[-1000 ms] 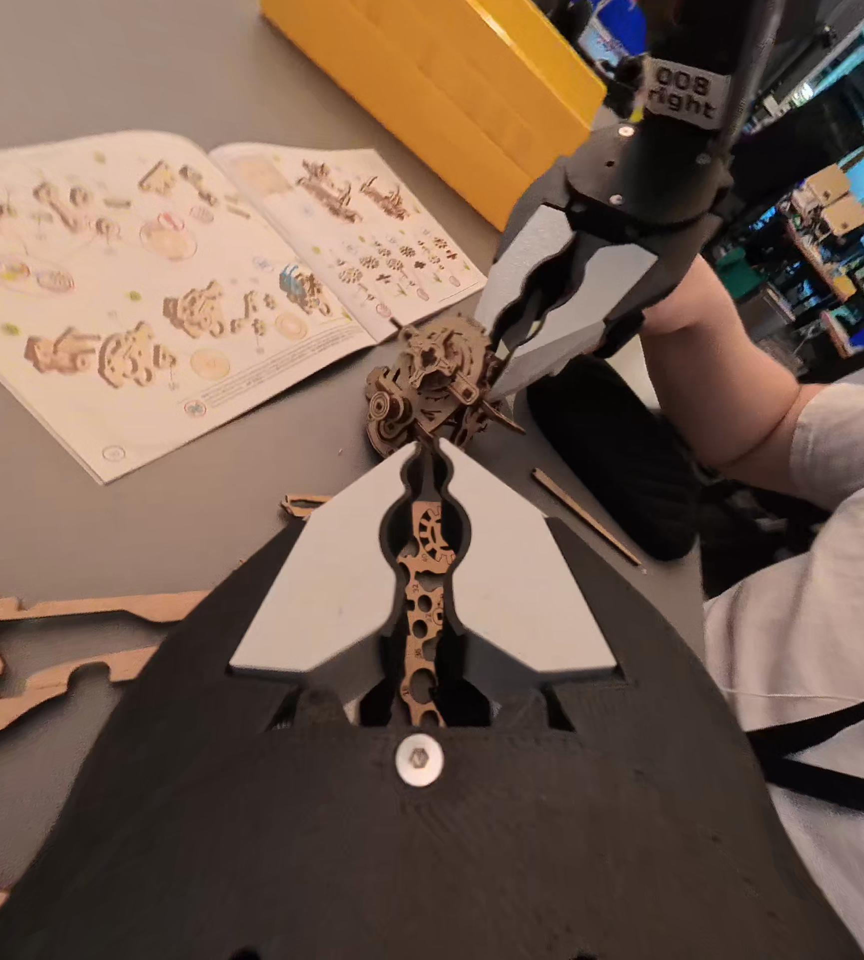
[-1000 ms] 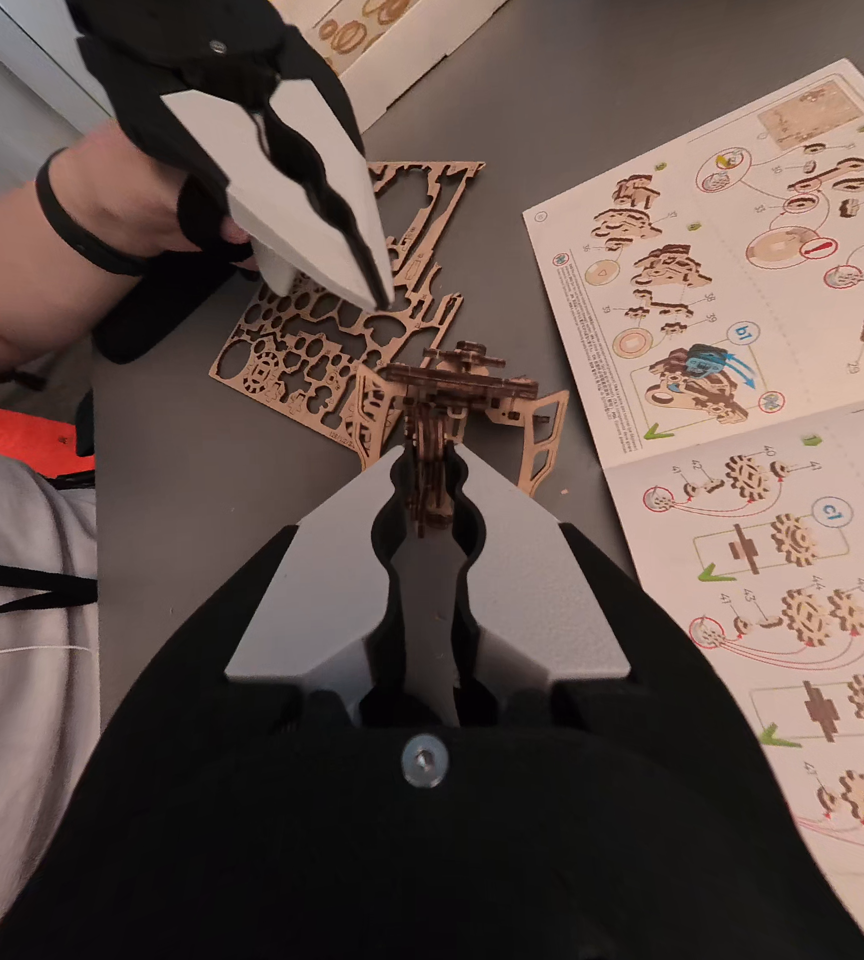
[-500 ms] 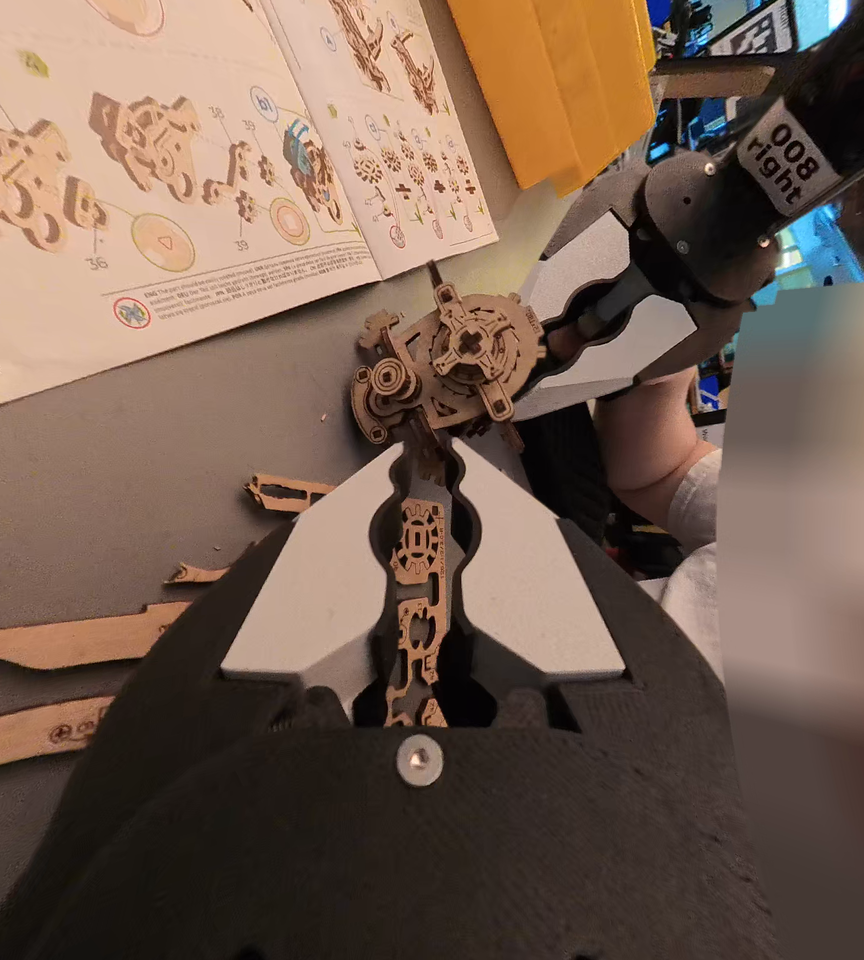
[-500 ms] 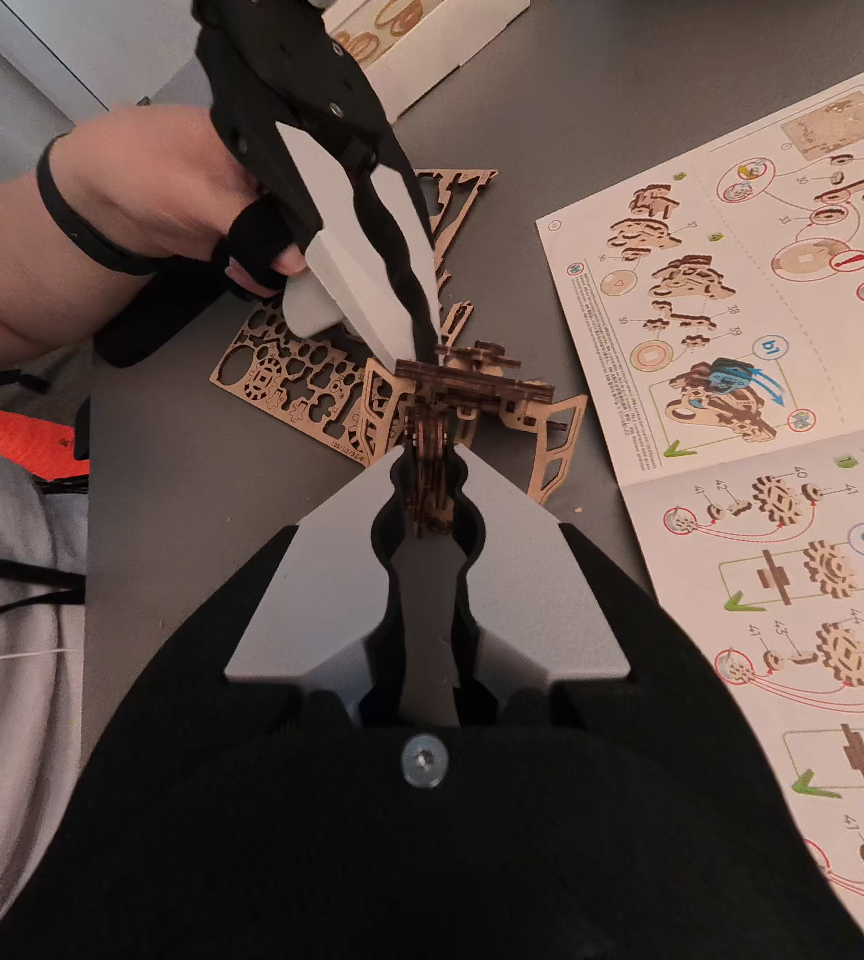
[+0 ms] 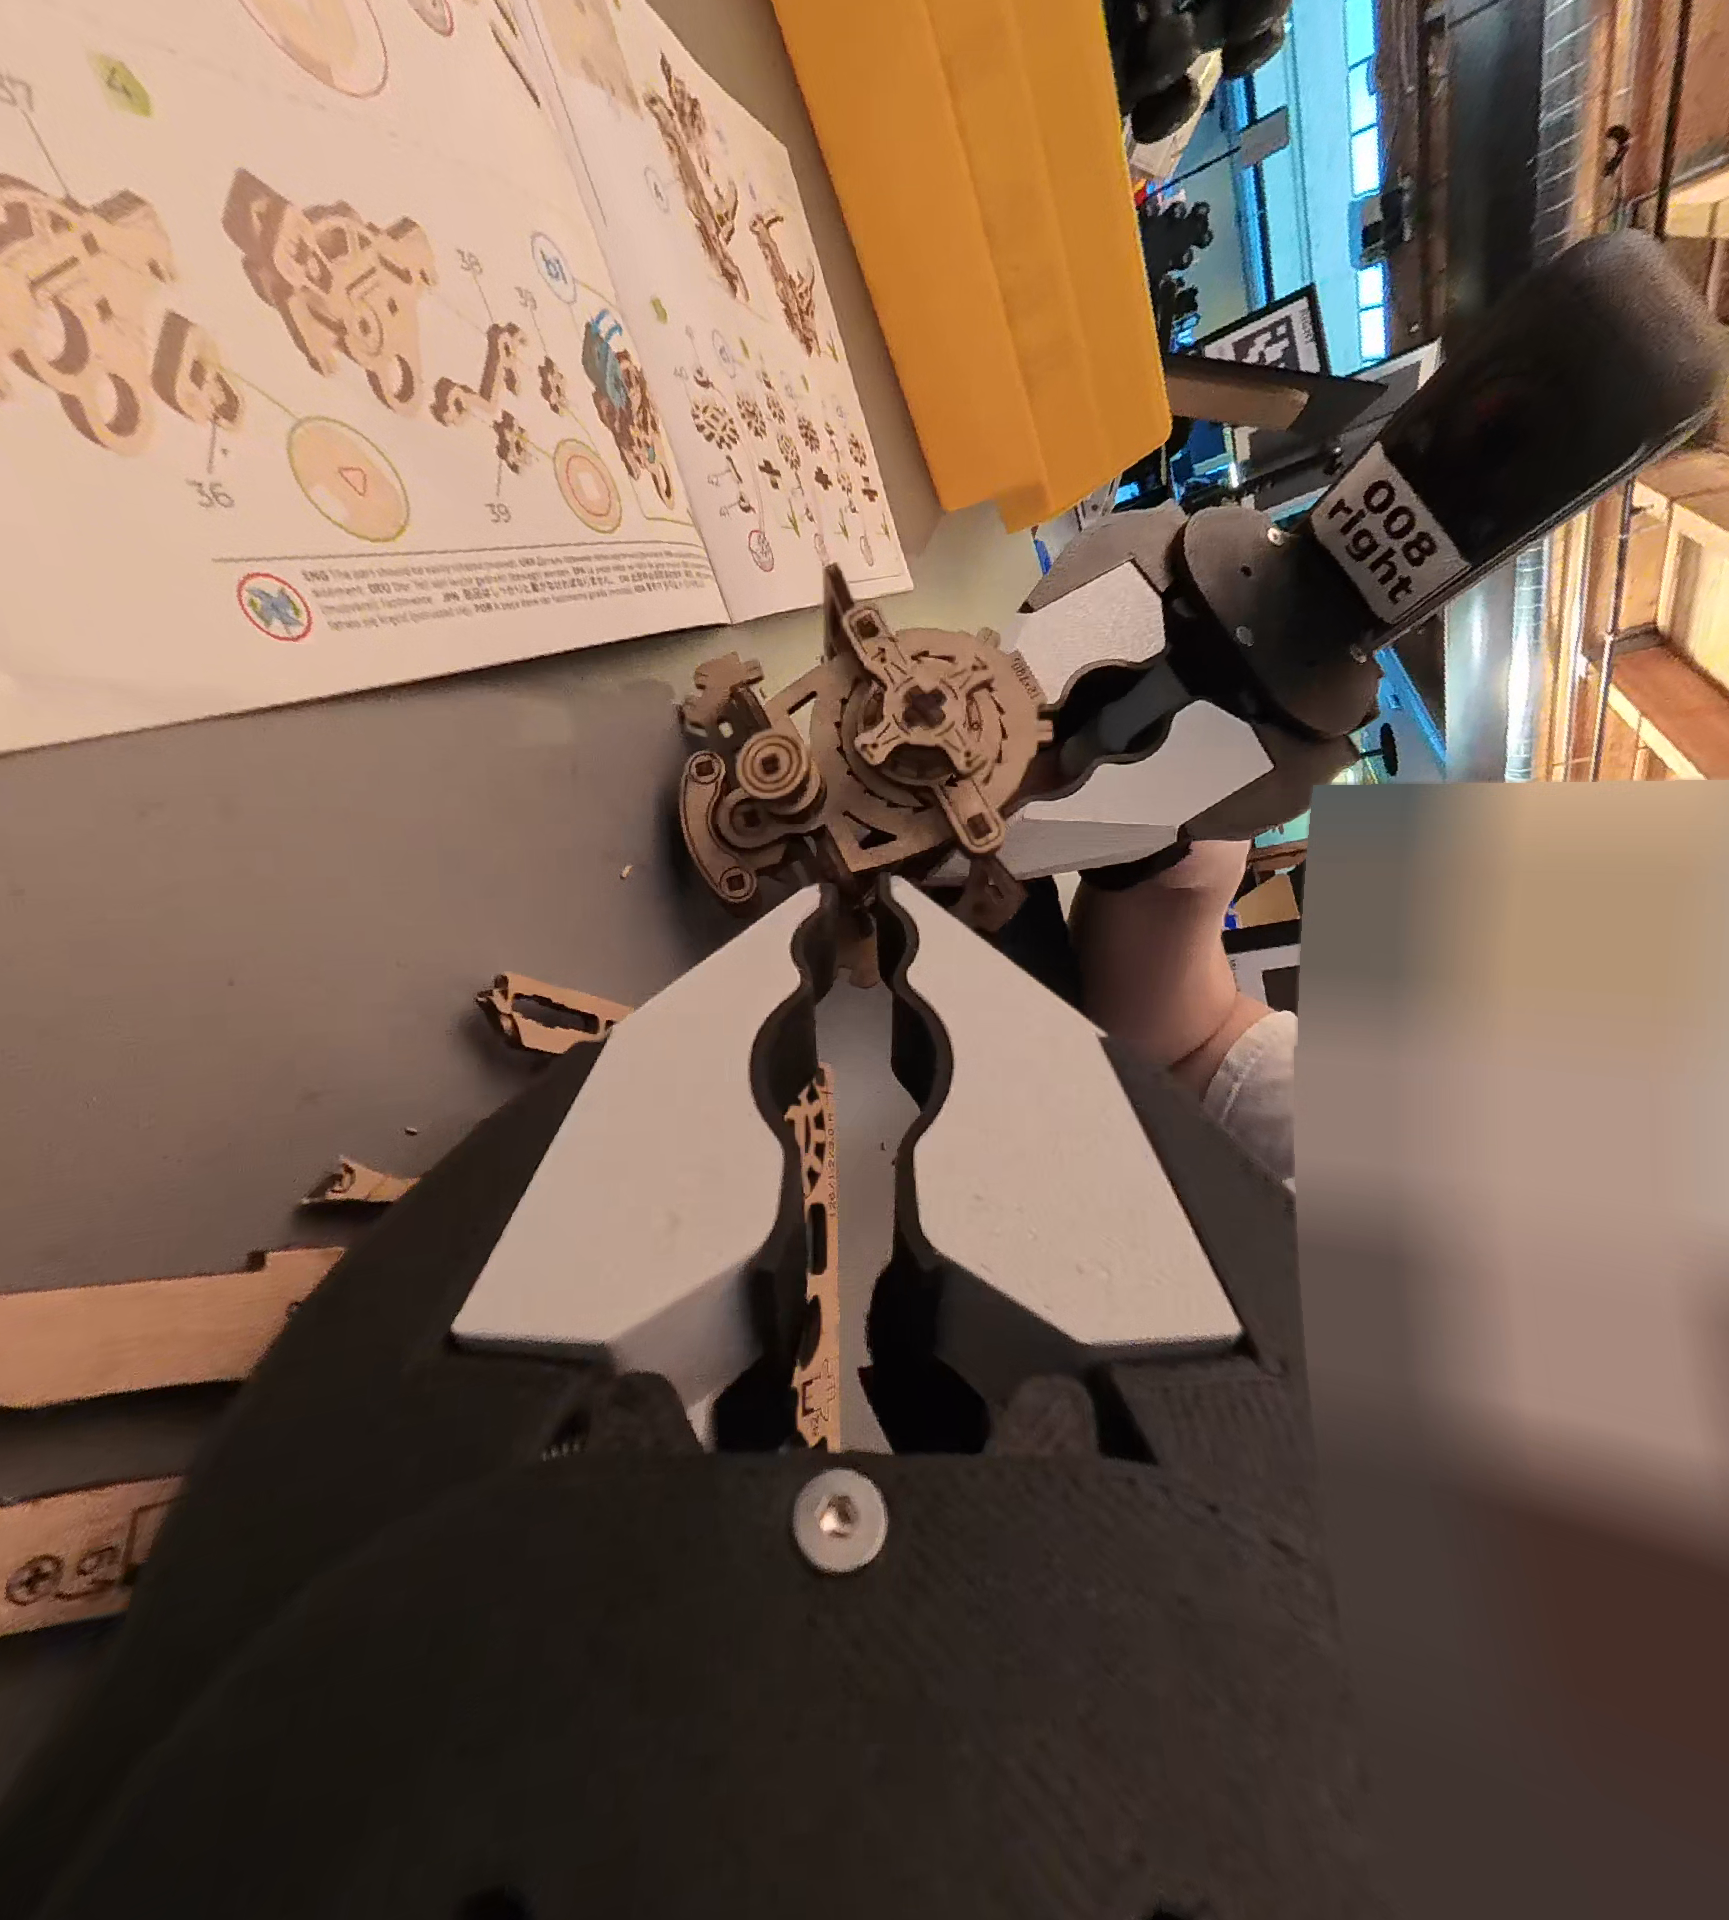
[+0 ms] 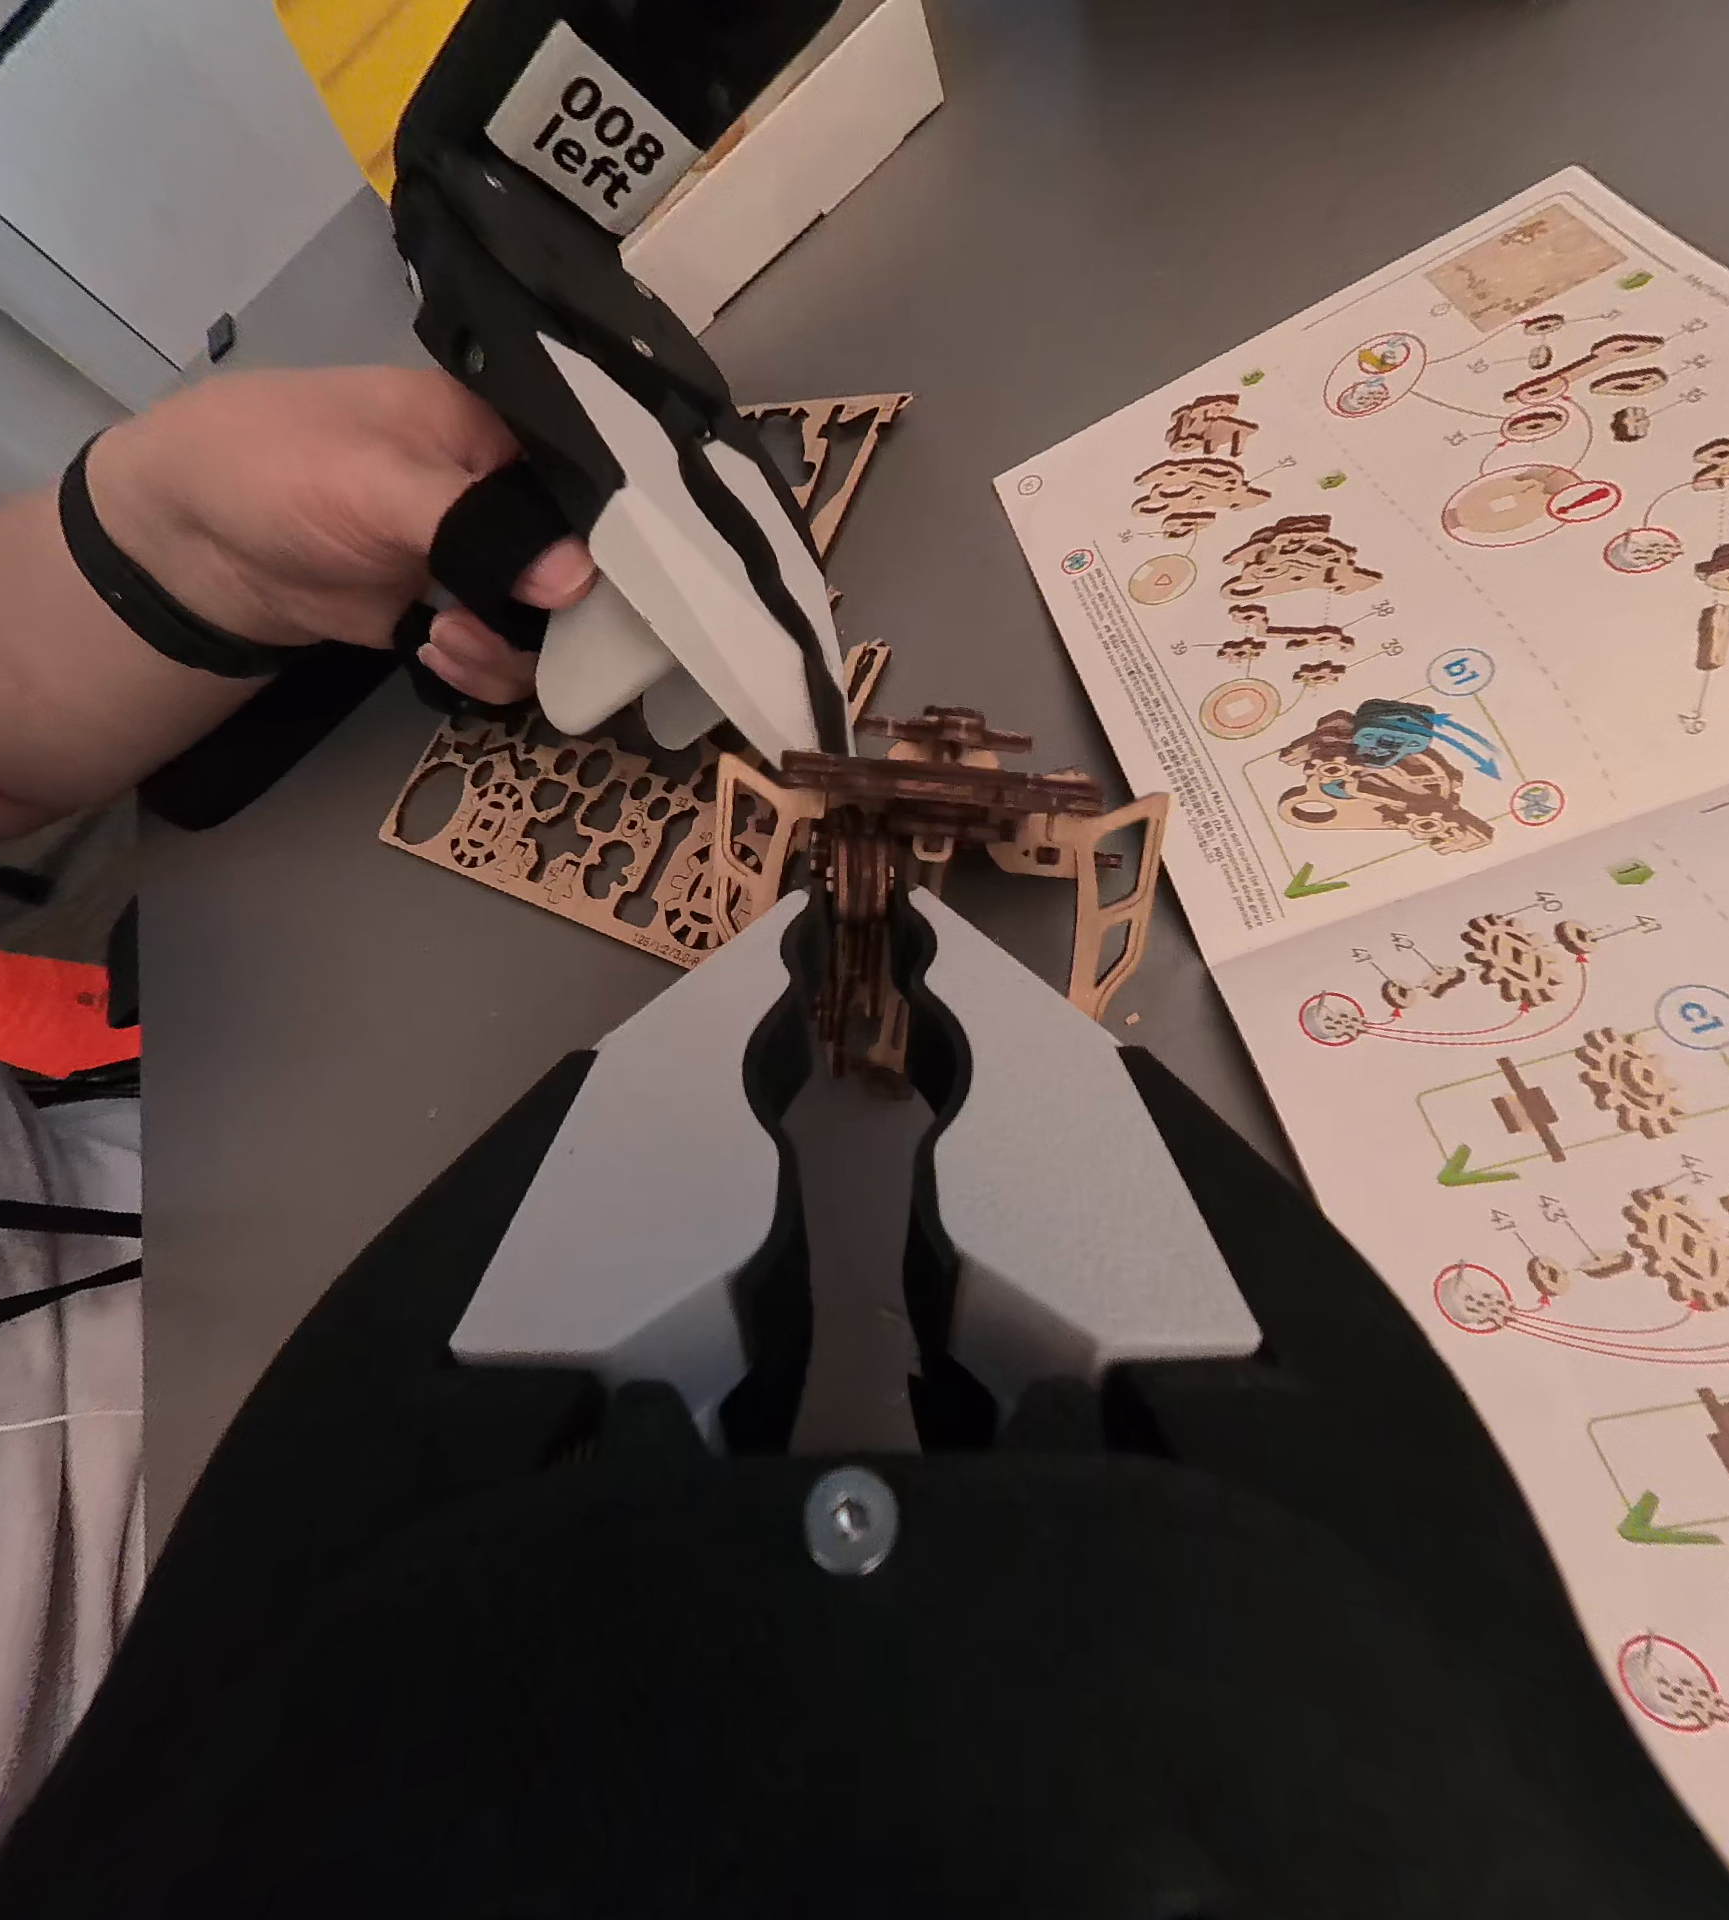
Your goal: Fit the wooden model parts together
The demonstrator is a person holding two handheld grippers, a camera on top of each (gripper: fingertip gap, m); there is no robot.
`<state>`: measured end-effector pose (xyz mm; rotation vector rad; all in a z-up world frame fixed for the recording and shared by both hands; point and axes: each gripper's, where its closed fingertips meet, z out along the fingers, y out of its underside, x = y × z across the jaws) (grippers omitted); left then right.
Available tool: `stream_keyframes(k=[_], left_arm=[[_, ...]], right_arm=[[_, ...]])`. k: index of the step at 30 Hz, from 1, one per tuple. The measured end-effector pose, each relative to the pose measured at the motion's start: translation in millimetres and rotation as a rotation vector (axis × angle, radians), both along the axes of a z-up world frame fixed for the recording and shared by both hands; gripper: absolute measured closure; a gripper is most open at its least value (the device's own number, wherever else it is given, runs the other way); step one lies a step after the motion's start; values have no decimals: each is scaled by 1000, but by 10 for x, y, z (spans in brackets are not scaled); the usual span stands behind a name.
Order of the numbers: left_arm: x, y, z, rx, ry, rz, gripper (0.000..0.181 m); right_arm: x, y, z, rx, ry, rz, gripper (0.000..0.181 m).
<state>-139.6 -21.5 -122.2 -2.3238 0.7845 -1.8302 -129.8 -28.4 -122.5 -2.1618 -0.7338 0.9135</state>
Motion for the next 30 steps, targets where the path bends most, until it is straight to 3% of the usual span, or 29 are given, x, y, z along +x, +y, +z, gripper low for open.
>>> stream_keyframes(k=[13,30], left_arm=[[28,25,3,-84,-30,40,172],[91,96,-43,-68,-17,72,179]], right_arm=[[-28,12,-69,-13,-32,-6,172],[30,117,-78,-80,6,-86,172]])
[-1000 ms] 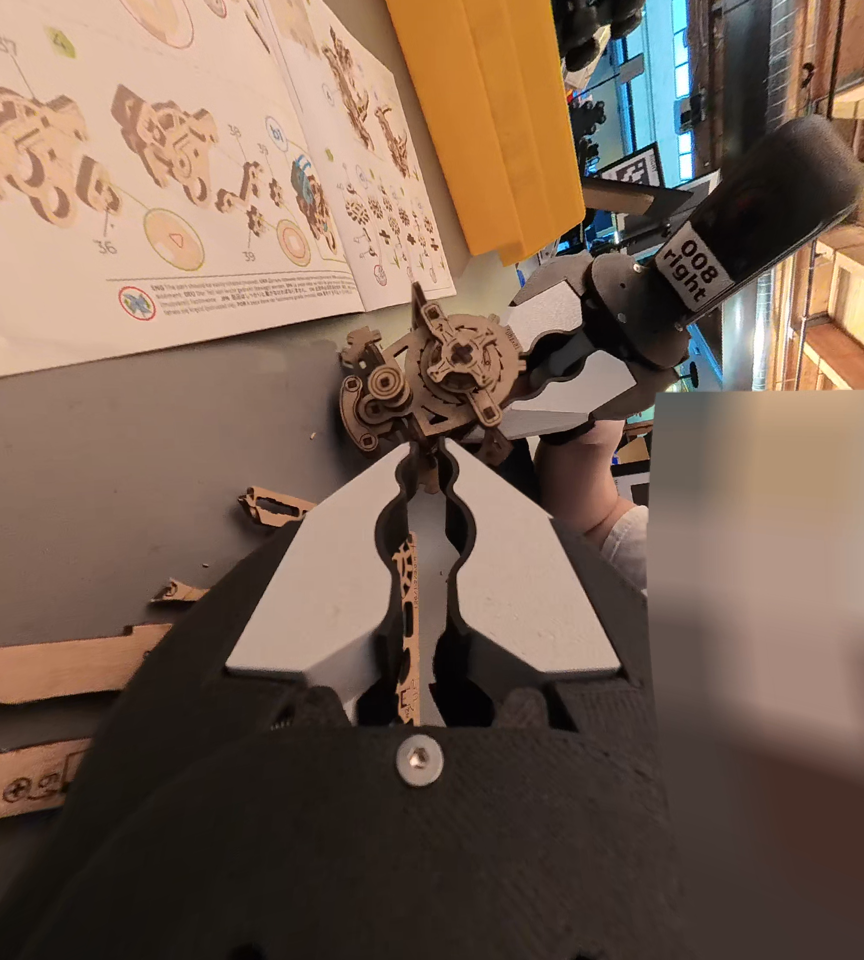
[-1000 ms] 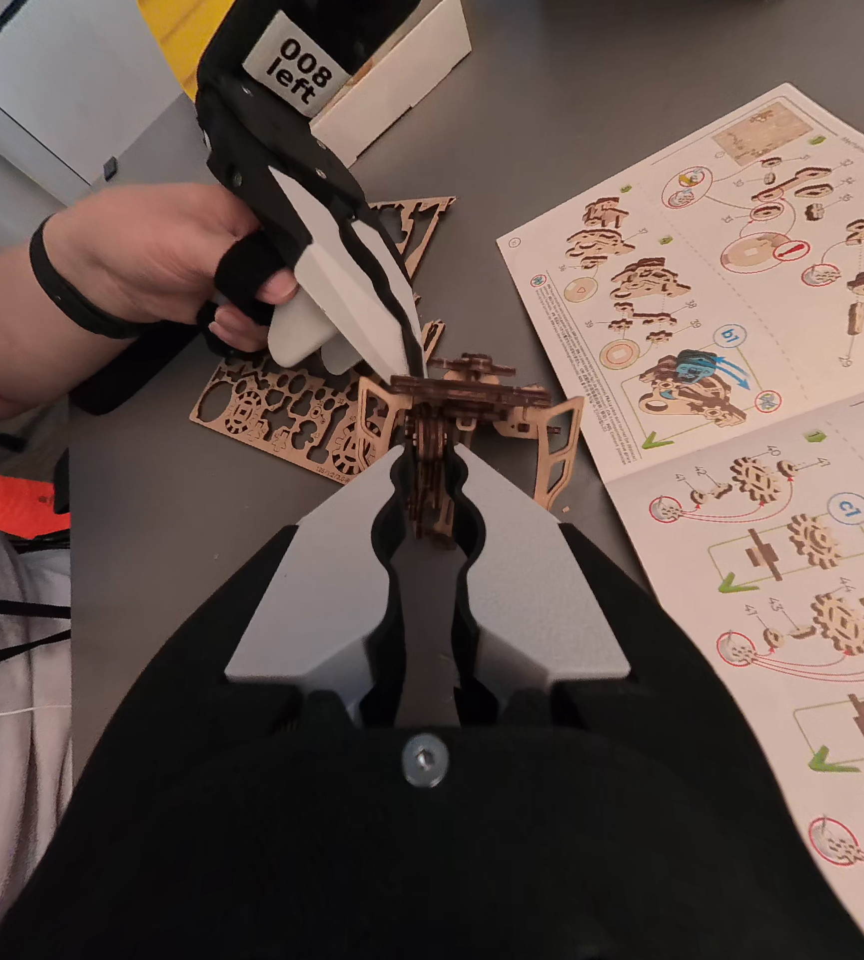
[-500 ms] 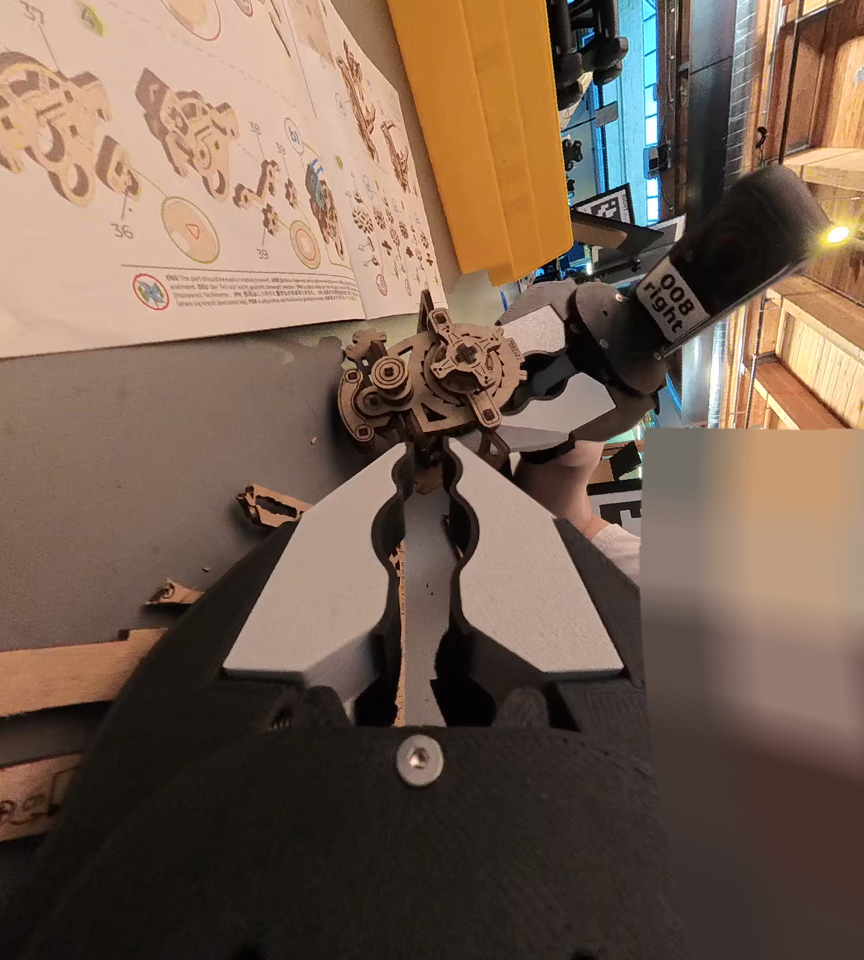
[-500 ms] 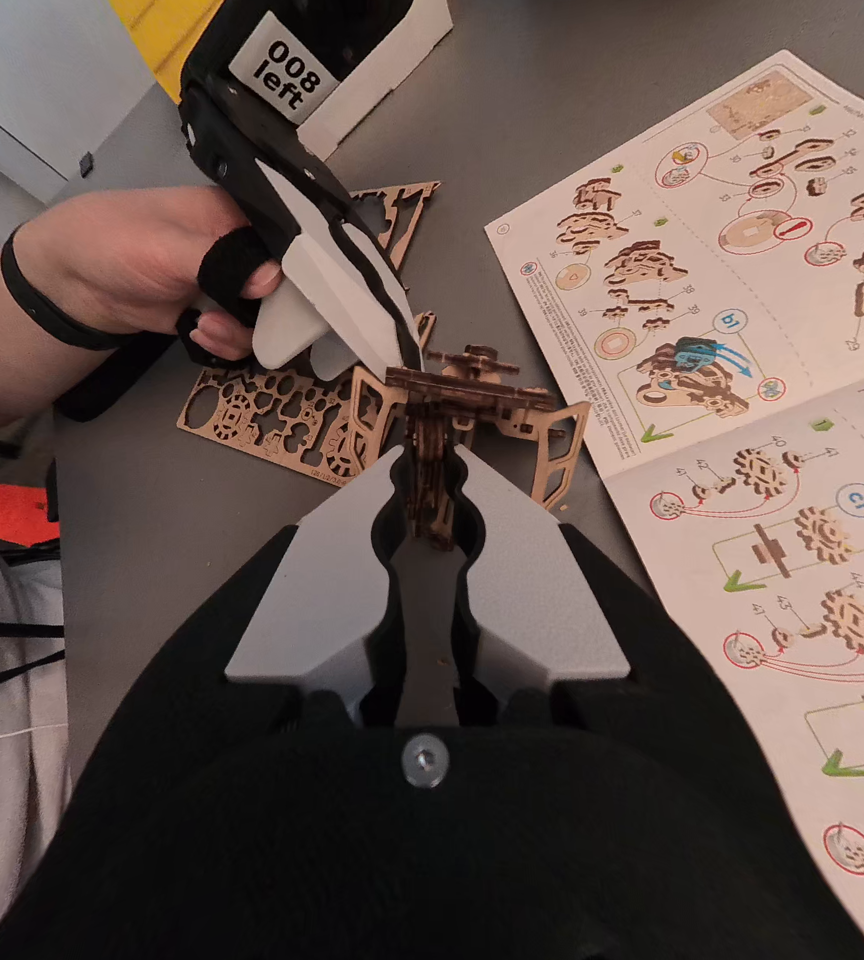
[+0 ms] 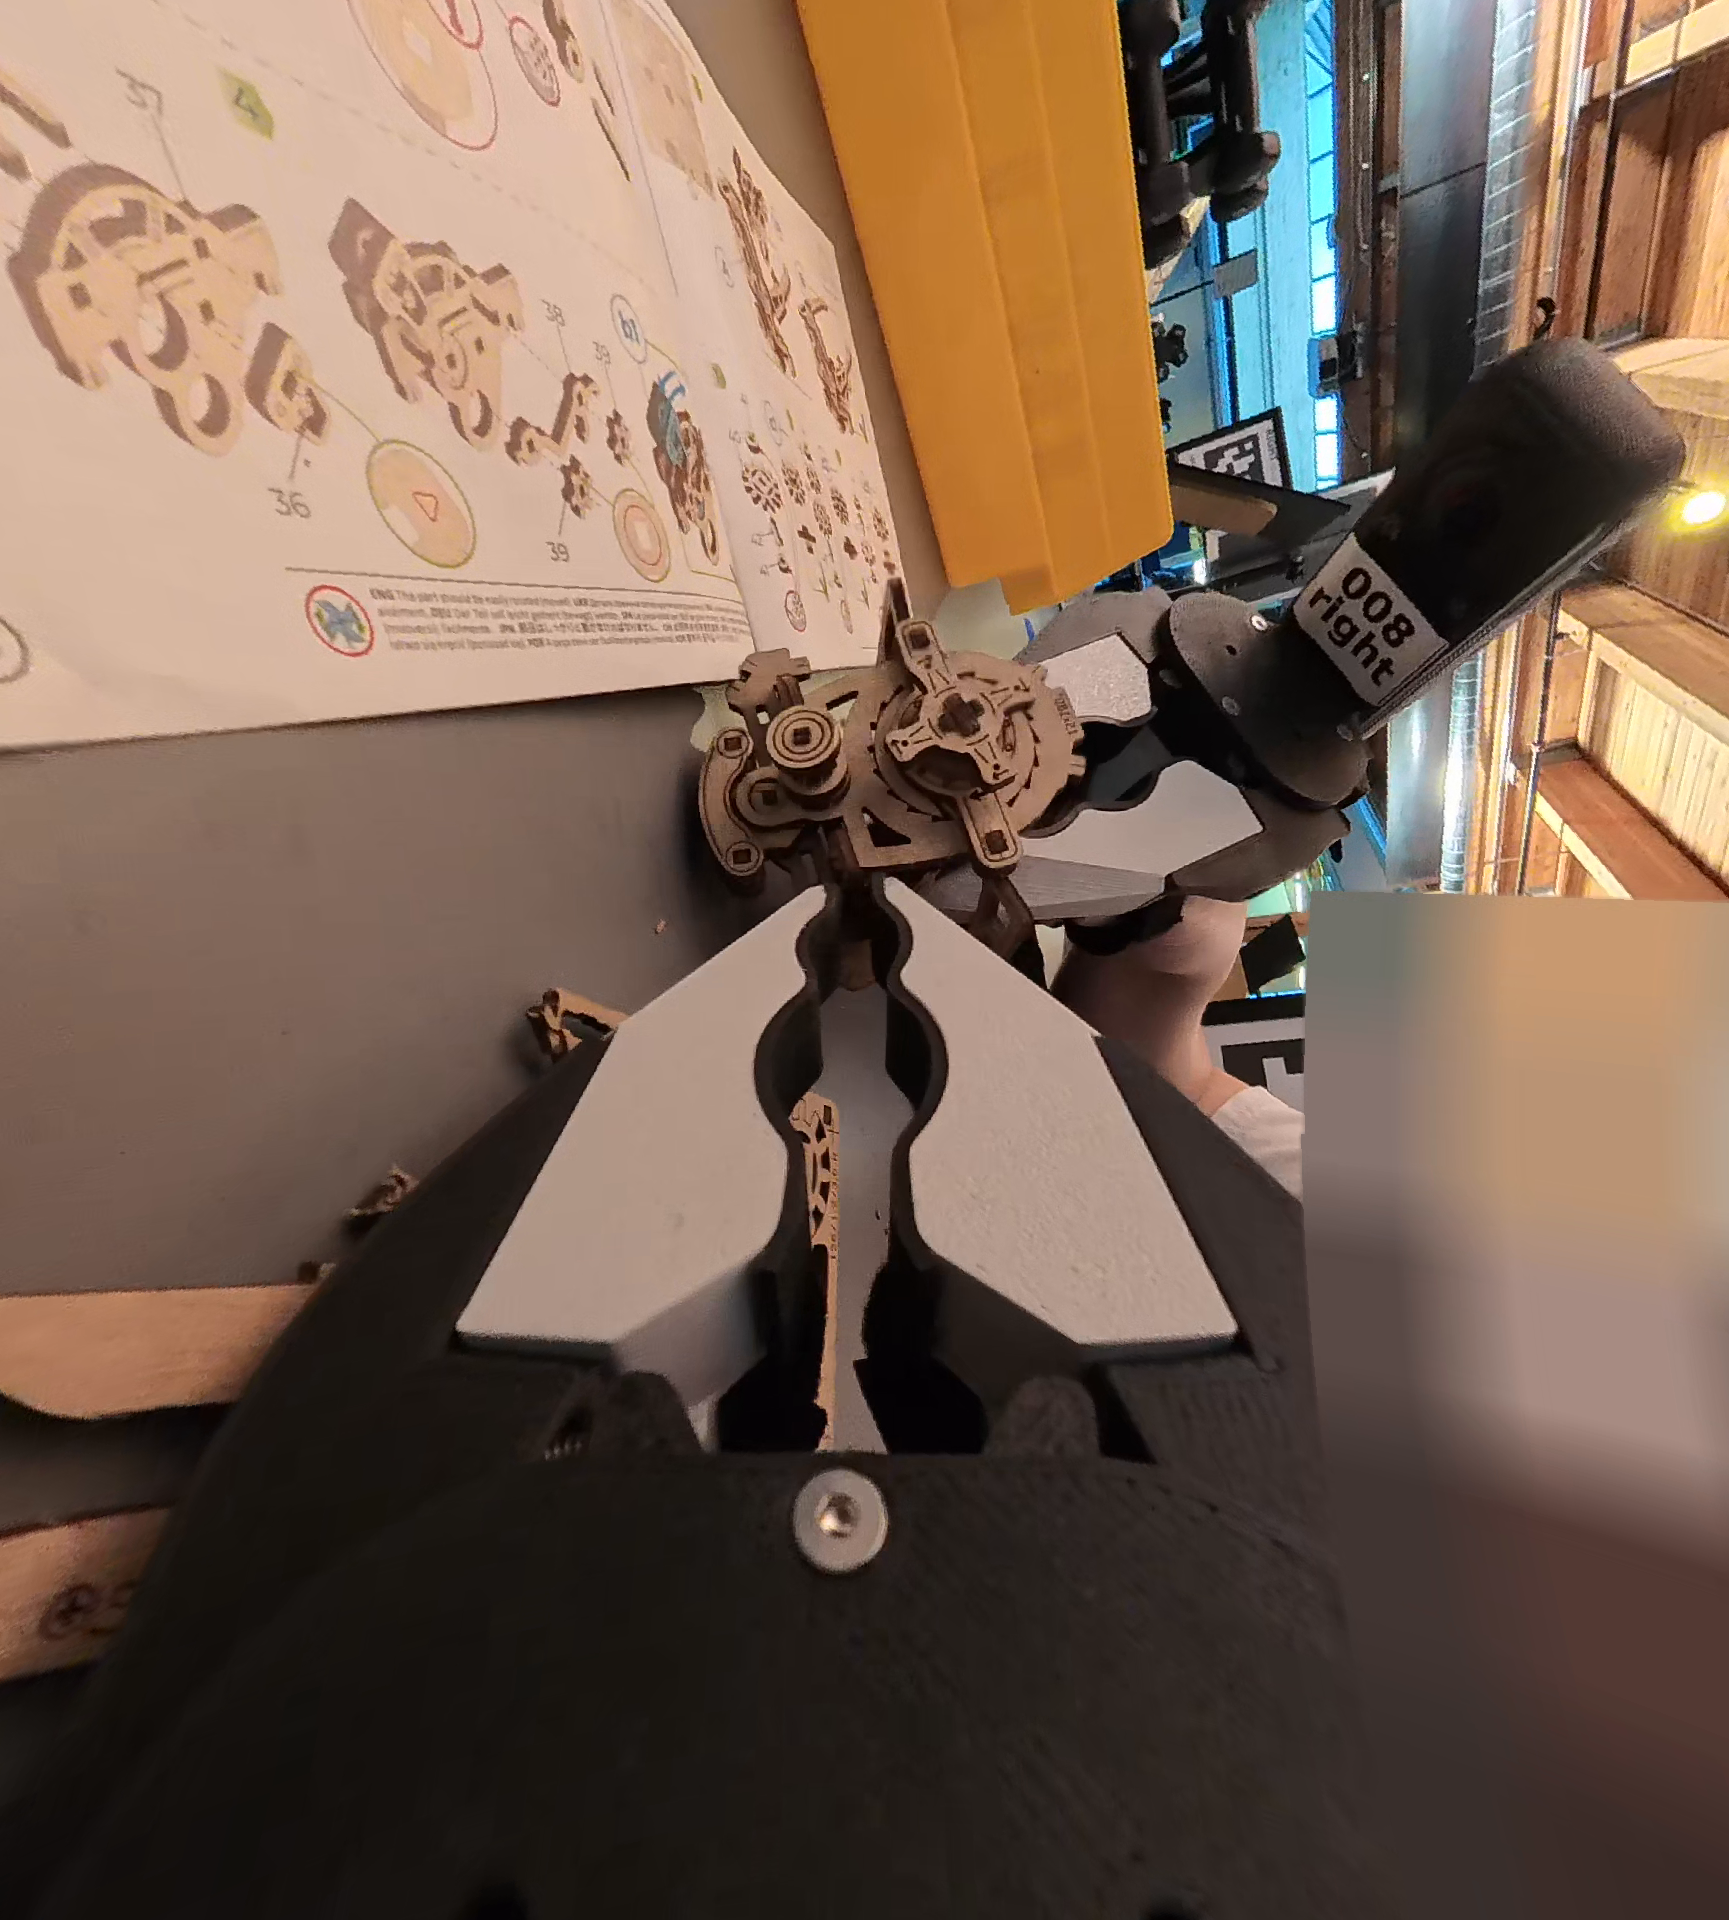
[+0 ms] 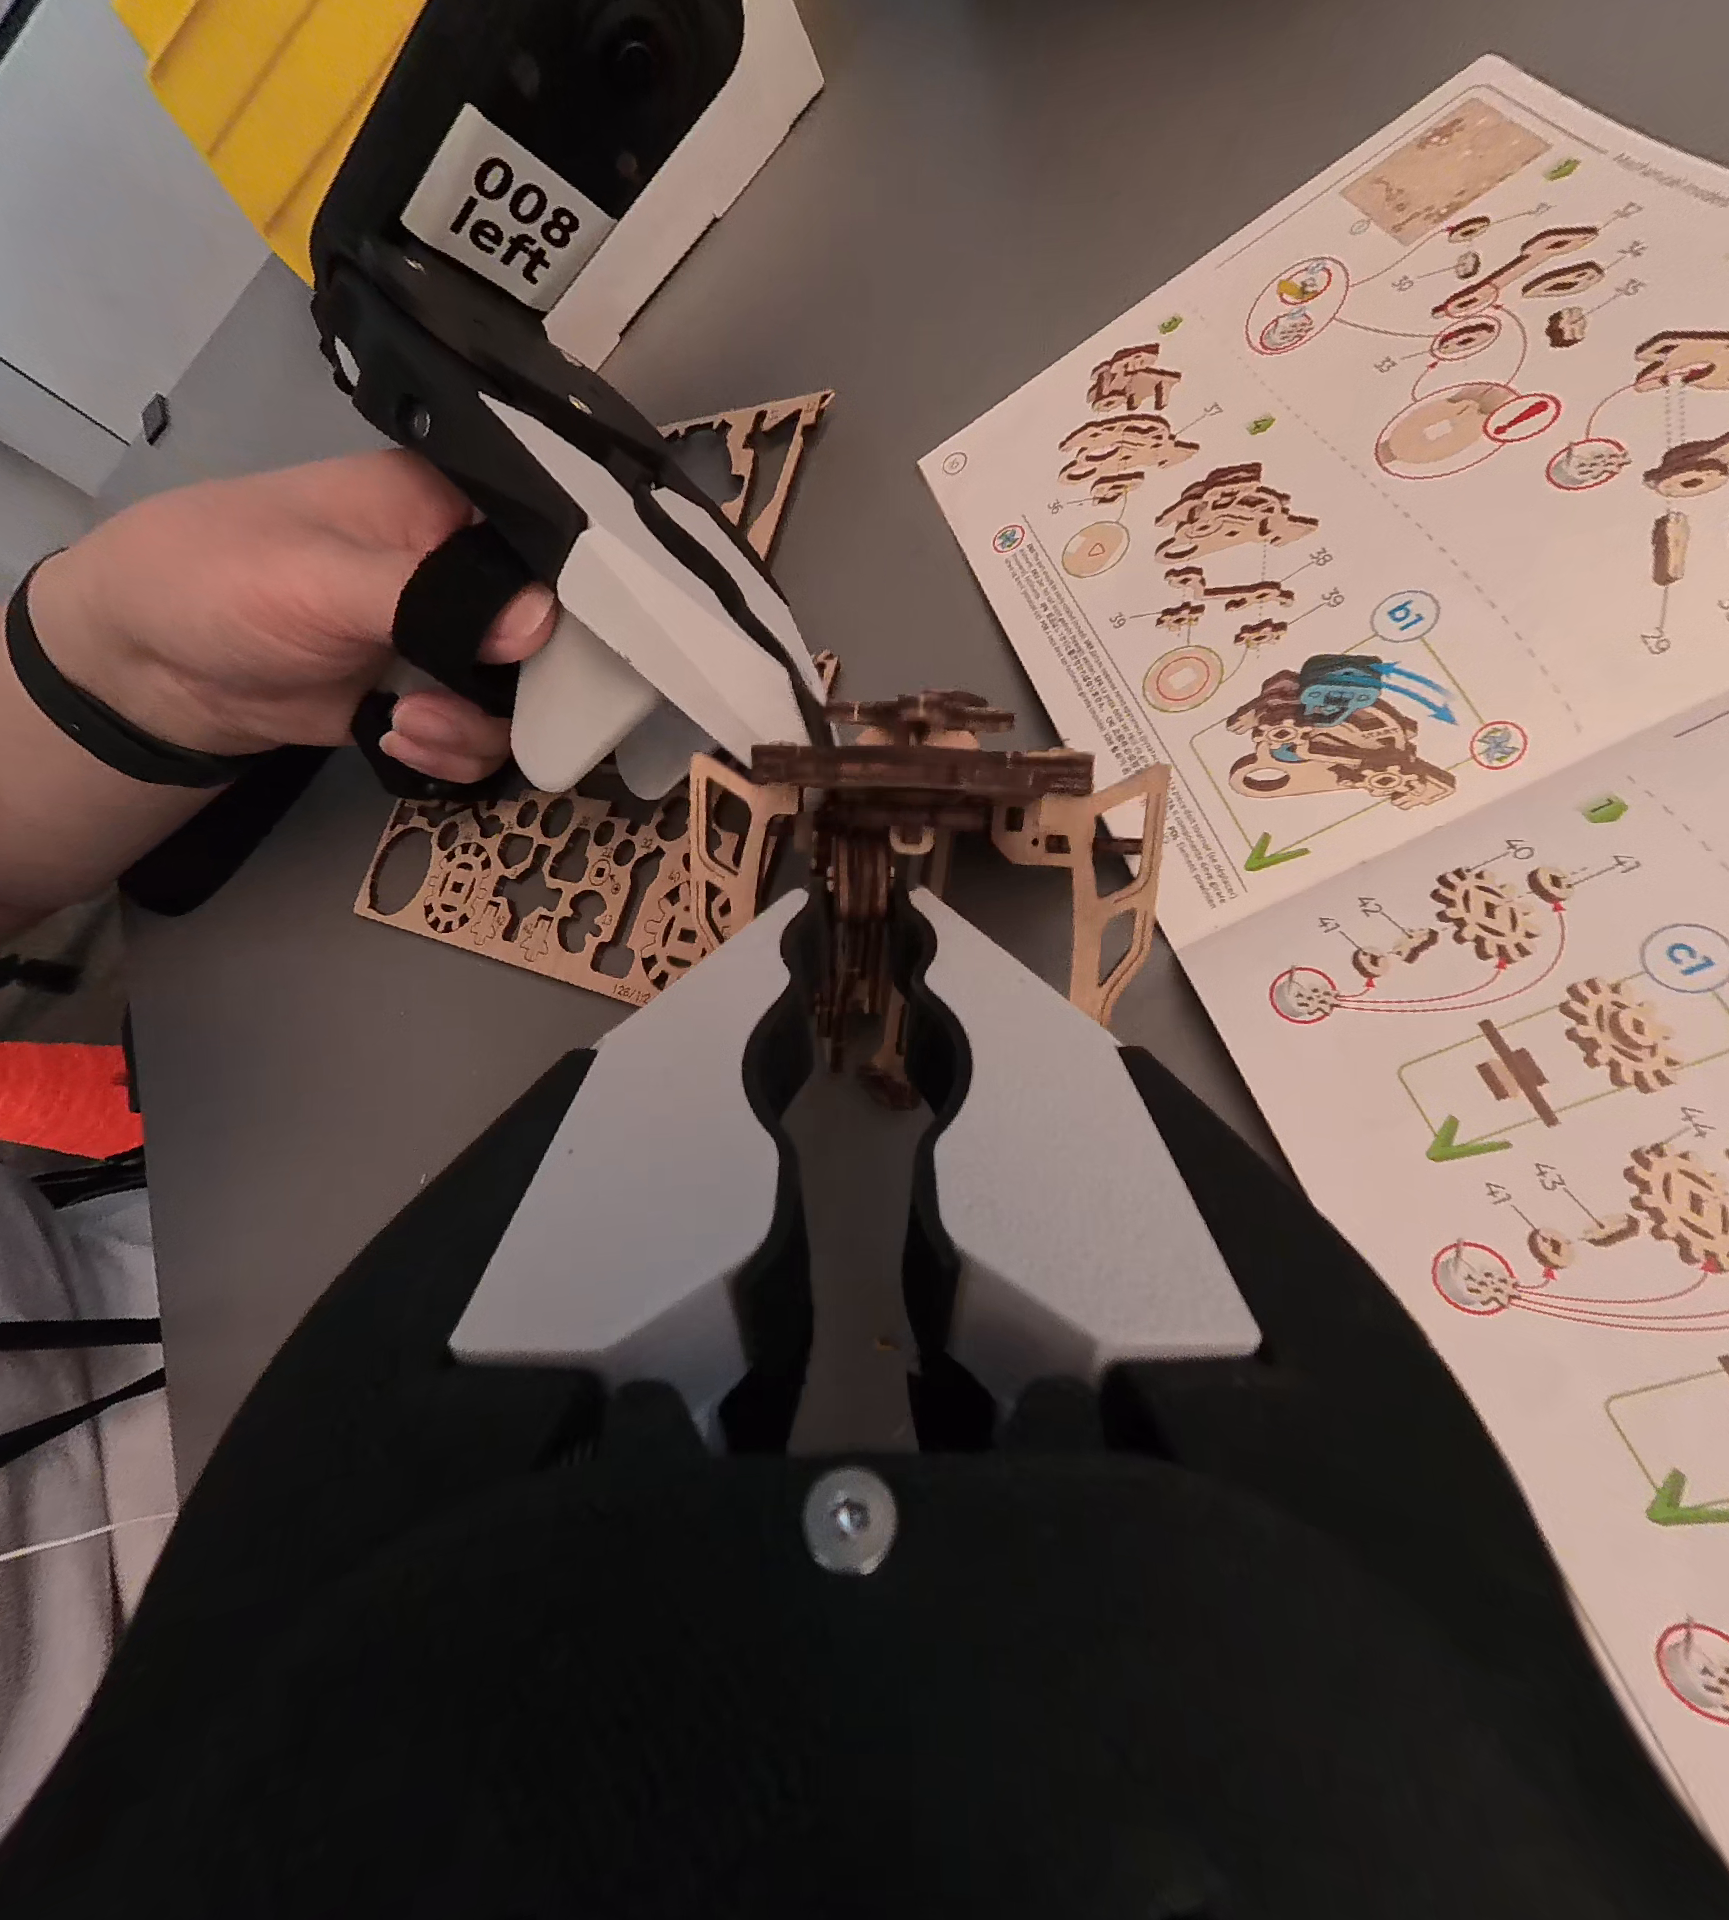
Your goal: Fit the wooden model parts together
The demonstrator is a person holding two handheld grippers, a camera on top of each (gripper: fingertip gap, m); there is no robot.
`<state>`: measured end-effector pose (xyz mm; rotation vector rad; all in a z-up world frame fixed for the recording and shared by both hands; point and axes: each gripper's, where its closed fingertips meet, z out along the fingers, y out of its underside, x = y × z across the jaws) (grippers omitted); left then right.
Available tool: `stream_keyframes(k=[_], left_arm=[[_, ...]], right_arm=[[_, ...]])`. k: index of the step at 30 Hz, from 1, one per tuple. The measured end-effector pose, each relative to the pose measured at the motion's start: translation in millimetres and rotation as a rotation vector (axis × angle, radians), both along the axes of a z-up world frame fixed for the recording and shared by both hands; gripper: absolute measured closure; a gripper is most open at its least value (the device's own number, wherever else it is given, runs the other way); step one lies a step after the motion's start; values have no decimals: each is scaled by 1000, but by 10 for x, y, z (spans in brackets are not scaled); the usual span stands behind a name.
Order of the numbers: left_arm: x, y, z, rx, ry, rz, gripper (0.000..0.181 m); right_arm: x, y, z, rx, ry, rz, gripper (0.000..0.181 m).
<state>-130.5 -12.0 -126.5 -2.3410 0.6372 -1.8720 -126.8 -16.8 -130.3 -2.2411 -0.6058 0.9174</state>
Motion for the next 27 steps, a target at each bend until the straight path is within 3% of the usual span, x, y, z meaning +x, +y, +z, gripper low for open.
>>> stream_keyframes(k=[16,27], left_arm=[[1,37,-37,123,43,21,181],[14,91,2,18,-22,74,174]], right_arm=[[13,28,-36,16,-75,19,171],[37,95,-28,39,-35,5,172]])
